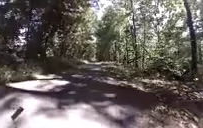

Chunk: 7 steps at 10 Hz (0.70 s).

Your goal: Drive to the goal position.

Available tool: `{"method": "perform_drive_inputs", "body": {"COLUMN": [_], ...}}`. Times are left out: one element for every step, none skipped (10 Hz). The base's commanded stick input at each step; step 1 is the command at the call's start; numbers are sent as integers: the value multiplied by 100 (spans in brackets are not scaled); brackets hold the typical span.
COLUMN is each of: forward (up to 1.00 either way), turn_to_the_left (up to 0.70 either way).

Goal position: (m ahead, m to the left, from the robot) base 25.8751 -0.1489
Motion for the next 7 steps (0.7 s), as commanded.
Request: {"method": "perform_drive_inputs", "body": {"forward": [45, 45, 45, 45, 45, 45, 45], "turn_to_the_left": [0, 0, 0, 0, 0, 0, 0]}}
